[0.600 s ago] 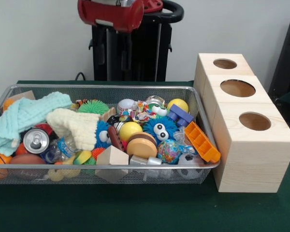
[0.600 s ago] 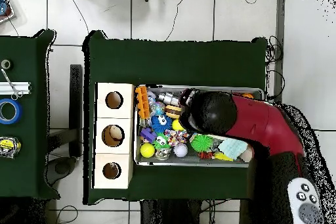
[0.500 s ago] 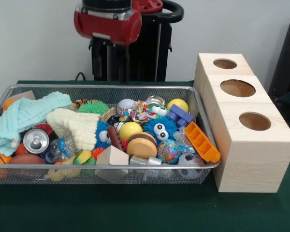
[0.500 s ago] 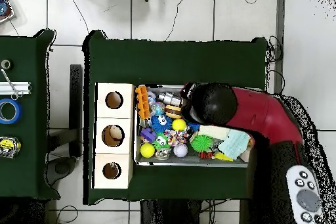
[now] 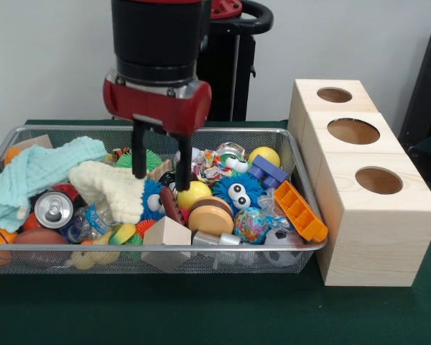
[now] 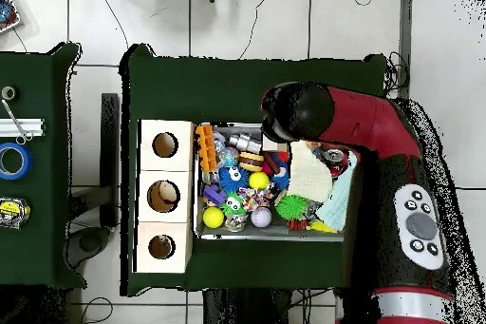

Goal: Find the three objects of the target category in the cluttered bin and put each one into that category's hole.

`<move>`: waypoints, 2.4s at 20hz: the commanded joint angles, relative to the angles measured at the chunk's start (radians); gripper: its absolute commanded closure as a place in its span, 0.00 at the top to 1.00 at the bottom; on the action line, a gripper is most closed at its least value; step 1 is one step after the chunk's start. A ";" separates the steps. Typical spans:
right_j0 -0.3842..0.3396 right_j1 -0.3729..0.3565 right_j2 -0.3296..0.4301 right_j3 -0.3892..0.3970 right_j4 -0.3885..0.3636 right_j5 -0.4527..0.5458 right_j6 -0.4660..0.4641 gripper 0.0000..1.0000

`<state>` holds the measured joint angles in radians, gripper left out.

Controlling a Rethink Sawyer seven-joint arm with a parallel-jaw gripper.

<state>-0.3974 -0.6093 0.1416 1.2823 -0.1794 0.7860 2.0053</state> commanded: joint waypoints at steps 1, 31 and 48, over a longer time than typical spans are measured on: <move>0.065 0.117 -0.019 -0.189 -0.017 0.176 0.113 1.00; 0.262 0.106 -0.150 0.016 0.188 -0.028 0.327 1.00; 0.338 0.030 -0.150 0.307 0.305 -0.210 0.307 1.00</move>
<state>-0.0894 -0.5406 -0.0270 1.3444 0.0703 0.6441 2.0459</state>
